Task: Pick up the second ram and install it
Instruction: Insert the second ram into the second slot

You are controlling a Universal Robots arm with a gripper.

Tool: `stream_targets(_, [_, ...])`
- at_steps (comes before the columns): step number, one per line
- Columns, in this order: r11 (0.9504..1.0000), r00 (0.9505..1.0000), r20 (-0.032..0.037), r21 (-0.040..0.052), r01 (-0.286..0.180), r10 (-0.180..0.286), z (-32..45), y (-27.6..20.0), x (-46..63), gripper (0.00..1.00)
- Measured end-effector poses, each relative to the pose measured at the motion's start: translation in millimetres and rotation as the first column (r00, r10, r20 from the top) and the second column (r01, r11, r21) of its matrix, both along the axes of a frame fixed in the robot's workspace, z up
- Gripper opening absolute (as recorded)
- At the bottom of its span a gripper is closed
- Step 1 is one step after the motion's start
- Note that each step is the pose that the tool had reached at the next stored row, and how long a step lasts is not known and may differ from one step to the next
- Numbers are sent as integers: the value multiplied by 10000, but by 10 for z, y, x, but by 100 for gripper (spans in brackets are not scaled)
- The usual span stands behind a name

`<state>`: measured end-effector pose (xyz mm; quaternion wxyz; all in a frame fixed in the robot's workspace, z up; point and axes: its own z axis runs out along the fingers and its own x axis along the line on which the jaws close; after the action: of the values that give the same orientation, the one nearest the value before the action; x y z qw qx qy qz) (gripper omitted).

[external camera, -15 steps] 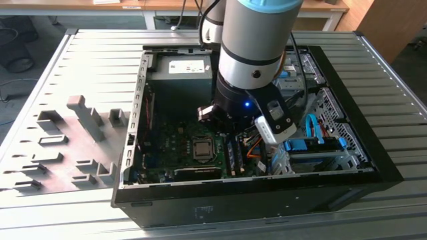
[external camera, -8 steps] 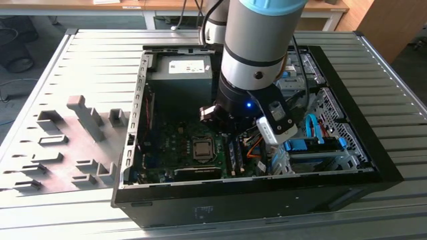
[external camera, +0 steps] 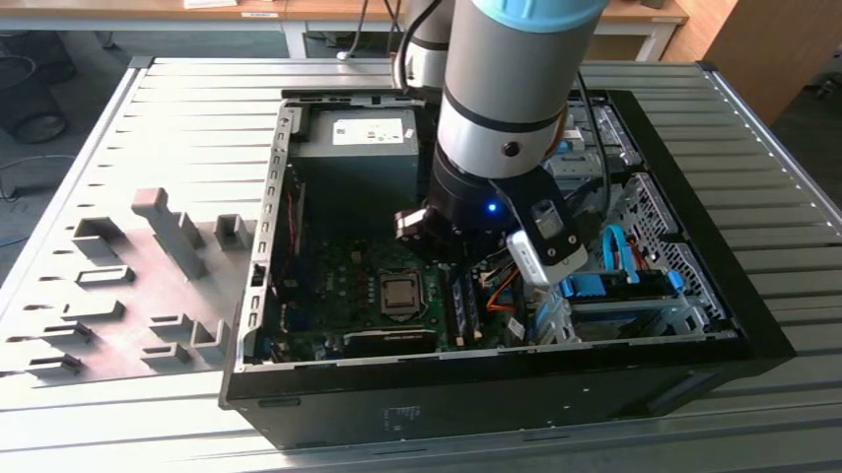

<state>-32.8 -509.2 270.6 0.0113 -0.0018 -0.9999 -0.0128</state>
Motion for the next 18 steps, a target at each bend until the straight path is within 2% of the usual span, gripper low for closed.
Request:
stream_targets(5, [10000, 10000, -1, -3, 0, 0, -24, 2, 14, 14])
stream_targets(12, [10000, 10000, 0, 0, 1, -1, -73, 42, 32, 14])
stream_targets(18, [10000, 10000, 0, -1, 0, 0, -113, 59, 44, 14])
